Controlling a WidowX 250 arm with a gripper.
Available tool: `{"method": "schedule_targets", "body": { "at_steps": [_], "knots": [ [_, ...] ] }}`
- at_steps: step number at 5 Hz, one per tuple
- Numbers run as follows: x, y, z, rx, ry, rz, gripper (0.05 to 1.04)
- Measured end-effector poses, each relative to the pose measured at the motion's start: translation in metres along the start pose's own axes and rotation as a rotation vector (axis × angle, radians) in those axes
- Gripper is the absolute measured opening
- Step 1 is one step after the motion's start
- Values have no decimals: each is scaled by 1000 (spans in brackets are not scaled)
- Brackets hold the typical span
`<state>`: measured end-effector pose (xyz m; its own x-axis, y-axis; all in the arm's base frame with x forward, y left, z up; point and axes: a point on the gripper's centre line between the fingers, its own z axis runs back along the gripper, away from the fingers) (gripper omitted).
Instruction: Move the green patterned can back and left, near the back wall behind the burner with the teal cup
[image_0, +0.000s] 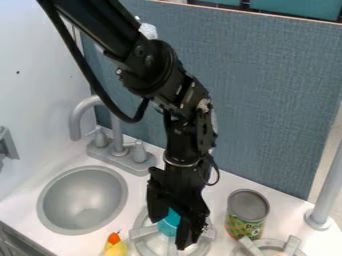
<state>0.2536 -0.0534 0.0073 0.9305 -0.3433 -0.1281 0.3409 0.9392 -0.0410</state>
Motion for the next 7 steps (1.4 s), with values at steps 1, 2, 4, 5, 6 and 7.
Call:
{"method": "schedule_targets", "body": {
  "at_steps": [1, 2, 4, 5, 6, 7],
  "knots": [
    [-2, -1, -7, -5, 23, 0, 1002],
    [7, -14, -8, -23, -28, -17, 1002],
    [53, -53, -23, -83, -74, -162, 1002],
    [72, -62, -26, -120, -124, -145, 1002],
    [94, -76, -29, -125, -168, -128, 1002],
    [104, -82, -30, -131, -171, -110, 1002]
  ]
}}
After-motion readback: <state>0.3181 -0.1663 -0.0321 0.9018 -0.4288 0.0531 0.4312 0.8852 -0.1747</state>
